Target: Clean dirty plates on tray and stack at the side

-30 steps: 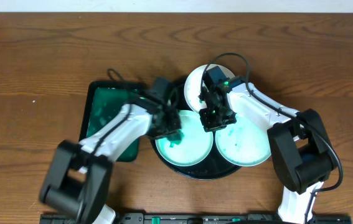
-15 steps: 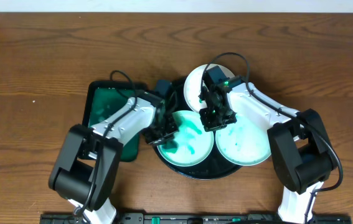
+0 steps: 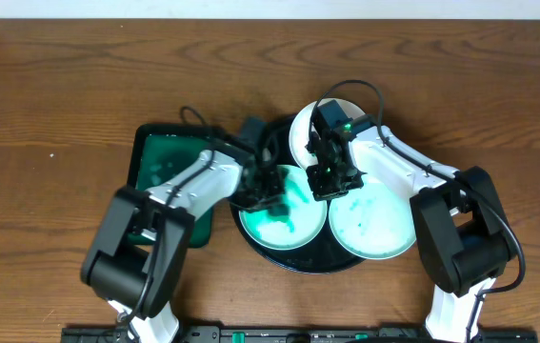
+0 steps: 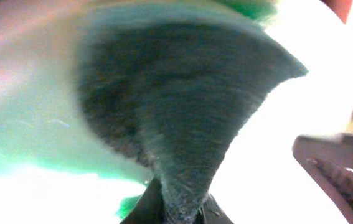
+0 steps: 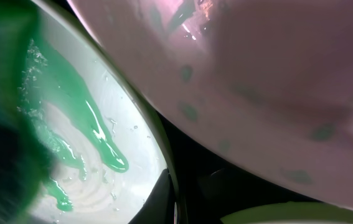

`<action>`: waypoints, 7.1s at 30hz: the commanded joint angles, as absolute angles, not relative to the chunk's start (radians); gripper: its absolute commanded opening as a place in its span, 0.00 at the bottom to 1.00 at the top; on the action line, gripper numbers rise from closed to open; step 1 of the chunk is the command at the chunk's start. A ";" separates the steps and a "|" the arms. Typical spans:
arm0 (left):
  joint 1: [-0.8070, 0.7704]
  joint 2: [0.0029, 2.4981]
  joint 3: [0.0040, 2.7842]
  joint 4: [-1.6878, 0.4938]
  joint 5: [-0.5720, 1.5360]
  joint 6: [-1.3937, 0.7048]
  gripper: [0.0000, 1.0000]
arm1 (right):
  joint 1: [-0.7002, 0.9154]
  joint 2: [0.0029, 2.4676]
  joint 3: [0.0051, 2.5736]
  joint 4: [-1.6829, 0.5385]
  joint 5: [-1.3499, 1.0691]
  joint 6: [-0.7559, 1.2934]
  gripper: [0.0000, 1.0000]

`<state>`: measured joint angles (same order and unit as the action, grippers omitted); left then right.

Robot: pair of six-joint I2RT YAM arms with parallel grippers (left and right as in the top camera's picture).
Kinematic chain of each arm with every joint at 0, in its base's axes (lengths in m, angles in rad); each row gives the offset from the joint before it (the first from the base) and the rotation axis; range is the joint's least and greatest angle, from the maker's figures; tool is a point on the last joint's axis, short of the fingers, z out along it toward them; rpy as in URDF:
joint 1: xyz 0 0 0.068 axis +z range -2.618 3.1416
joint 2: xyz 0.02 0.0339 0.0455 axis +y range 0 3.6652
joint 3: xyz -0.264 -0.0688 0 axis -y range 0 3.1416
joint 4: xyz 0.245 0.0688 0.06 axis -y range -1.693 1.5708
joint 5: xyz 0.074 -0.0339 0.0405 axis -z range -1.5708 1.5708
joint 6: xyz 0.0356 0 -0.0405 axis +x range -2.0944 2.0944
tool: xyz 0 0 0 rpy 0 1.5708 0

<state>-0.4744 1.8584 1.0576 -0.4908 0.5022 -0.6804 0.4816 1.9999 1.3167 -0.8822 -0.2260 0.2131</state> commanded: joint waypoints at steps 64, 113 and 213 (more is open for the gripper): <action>0.073 1.422 1.008 -0.800 0.113 -0.441 0.67 | 0.487 1.758 1.322 -0.850 0.010 0.167 0.01; 0.113 0.978 1.006 -0.860 0.131 -0.422 0.80 | 1.029 1.906 1.620 -0.137 0.755 -0.267 0.01; 0.113 0.995 1.006 -0.860 0.131 -0.422 0.81 | -0.471 1.851 1.127 -0.669 -0.242 0.336 0.30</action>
